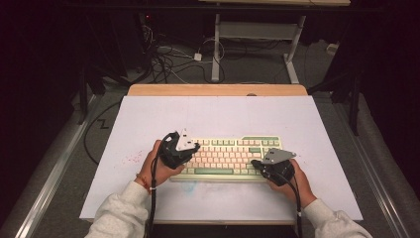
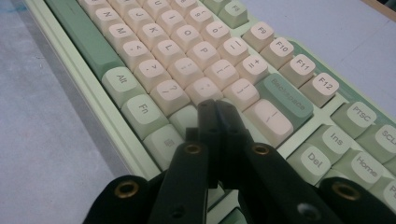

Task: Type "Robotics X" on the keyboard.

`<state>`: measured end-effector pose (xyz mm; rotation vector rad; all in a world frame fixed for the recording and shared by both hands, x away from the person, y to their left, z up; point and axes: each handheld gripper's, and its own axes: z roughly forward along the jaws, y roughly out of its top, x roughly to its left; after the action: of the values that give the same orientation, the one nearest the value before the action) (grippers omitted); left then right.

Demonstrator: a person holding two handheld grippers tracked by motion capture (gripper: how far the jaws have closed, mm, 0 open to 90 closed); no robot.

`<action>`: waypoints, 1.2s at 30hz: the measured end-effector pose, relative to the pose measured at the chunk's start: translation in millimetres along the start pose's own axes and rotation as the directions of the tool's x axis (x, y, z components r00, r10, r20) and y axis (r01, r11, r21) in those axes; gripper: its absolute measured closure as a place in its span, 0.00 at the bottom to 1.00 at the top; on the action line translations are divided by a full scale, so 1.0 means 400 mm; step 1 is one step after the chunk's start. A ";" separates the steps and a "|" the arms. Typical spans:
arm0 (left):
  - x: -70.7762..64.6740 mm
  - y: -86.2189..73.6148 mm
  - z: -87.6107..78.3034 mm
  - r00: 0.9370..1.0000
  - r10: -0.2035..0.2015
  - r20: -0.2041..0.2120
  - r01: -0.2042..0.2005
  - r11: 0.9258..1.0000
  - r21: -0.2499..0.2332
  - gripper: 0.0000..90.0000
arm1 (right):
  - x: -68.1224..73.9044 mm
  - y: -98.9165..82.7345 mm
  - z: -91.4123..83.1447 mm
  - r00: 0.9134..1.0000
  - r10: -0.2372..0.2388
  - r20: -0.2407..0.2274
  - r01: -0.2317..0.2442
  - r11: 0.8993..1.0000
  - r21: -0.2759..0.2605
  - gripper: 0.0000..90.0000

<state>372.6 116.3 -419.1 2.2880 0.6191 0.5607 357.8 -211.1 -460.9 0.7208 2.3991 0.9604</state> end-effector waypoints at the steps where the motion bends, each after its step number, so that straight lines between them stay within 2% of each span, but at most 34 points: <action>1: -0.001 -0.004 -0.003 1.000 -0.002 -0.002 0.002 1.000 -0.002 0.94 | 0.000 0.000 0.000 1.000 -0.001 0.000 0.001 1.000 -0.001 1.00; 8: 0.002 -0.037 -0.016 1.000 0.017 -0.023 -0.017 1.000 0.004 0.92 | 0.000 0.000 0.000 1.000 -0.004 0.002 0.004 1.000 -0.001 1.00; 11: -0.003 -0.056 -0.023 0.999 0.029 -0.029 -0.029 1.000 -0.005 0.89 | 0.001 0.000 0.000 1.000 -0.002 0.002 0.002 1.000 0.000 1.00; 13: -0.006 -0.069 -0.028 0.998 0.029 -0.050 -0.029 1.000 -0.006 0.84 | 0.000 0.000 0.000 1.000 -0.004 0.002 0.004 1.000 -0.001 1.00; 14: -0.005 -0.076 -0.031 0.999 0.028 -0.042 -0.028 1.000 -0.012 0.83 | 0.000 0.000 0.000 1.000 -0.003 0.002 0.003 1.000 -0.001 1.00; 17: -0.007 -0.096 -0.039 0.998 0.022 -0.064 -0.023 1.000 -0.019 0.72 | 0.001 0.001 -0.001 1.000 -0.004 0.004 0.004 1.000 0.001 1.00; 19: -0.008 -0.108 -0.044 0.998 0.020 -0.058 -0.022 0.999 -0.025 0.65 | 0.000 0.002 -0.004 1.000 -0.005 0.006 0.005 1.000 0.002 1.00; 21: -0.011 -0.118 -0.050 0.996 0.026 -0.082 -0.028 0.999 -0.029 0.55 | -0.004 0.004 -0.010 1.000 0.010 0.007 -0.009 1.000 -0.018 1.00; 23: -0.017 -0.130 -0.055 0.994 0.014 -0.105 -0.017 0.999 -0.032 0.43 | -0.008 0.009 -0.018 1.000 0.013 0.009 -0.012 0.999 -0.030 1.00; 25: -0.018 -0.142 -0.060 0.994 -0.006 -0.112 0.000 0.999 -0.051 0.35 | -0.011 0.014 -0.027 1.000 0.019 0.012 -0.019 0.999 -0.046 1.00; 27: -0.017 -0.153 -0.063 0.994 -0.021 -0.111 0.016 0.999 -0.046 0.29 | -0.012 0.018 -0.031 1.000 0.022 0.011 -0.022 0.998 -0.052 1.00; 30: -0.018 -0.165 -0.067 0.994 -0.028 -0.110 0.022 0.998 -0.056 0.23 | -0.011 0.024 -0.034 1.000 0.020 0.007 -0.020 0.998 -0.055 1.00; 35: -0.022 -0.189 -0.075 0.993 -0.040 -0.110 0.035 0.998 -0.044 0.21 | -0.009 0.037 -0.038 1.000 0.011 0.000 -0.011 0.998 -0.061 1.00; 36: -0.025 -0.199 -0.075 0.992 -0.043 -0.121 0.040 0.999 -0.032 0.20 | -0.009 0.041 -0.038 1.000 0.011 0.000 -0.011 0.998 -0.064 1.00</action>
<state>326.8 177.3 -457.9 2.2202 0.7110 0.6890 356.6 -210.5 -438.2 0.7111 2.3543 1.0367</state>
